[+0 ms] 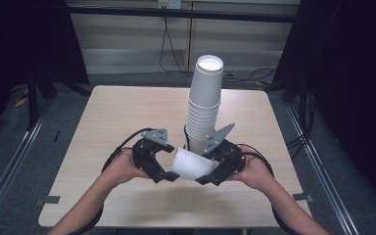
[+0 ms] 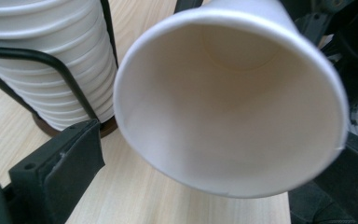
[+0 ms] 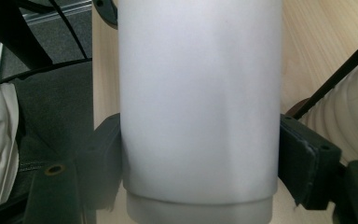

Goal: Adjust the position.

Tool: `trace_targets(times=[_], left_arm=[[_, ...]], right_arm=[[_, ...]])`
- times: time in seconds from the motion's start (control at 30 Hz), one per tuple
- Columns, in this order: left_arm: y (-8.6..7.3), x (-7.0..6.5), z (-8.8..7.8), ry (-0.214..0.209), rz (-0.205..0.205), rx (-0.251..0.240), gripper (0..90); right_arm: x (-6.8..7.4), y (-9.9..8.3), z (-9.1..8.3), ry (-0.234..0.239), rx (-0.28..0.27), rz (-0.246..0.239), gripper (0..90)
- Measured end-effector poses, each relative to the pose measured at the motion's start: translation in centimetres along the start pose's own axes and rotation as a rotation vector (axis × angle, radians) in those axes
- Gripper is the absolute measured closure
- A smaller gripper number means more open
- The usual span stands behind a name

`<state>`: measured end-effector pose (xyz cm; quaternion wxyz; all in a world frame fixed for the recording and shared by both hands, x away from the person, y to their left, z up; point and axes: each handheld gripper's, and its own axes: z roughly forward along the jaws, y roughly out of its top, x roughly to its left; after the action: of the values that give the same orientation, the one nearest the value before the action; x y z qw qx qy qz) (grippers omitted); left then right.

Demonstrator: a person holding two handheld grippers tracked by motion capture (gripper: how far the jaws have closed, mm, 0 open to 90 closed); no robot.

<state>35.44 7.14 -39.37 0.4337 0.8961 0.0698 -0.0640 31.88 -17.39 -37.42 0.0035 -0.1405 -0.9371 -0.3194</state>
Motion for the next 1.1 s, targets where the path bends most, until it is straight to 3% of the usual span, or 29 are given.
trace_targets(times=[0.43,0.57,0.83,0.93,1.1], left_arm=[[-0.05,-0.14,0.36,-0.012,0.004,-0.03,0.2],[0.02,-0.22,0.19,-0.007,0.01,-0.042,5.3],[0.17,-0.36,-0.28,-0.002,0.026,-0.071,6.6],[0.29,-0.31,-0.46,-0.009,0.006,-0.094,6.6],[0.49,-0.37,-0.47,-0.001,0.002,-0.083,6.7]], right_arm=[[-0.03,-0.23,0.15,0.008,-0.037,0.008,25.0],[-0.01,-0.14,0.28,0.013,-0.047,0.005,25.0],[-0.02,-0.13,0.24,0.013,-0.053,-0.007,24.6],[-0.02,-0.2,0.4,0.006,-0.051,-0.019,24.5],[-0.05,-0.27,0.63,0.004,-0.051,-0.018,24.5]])
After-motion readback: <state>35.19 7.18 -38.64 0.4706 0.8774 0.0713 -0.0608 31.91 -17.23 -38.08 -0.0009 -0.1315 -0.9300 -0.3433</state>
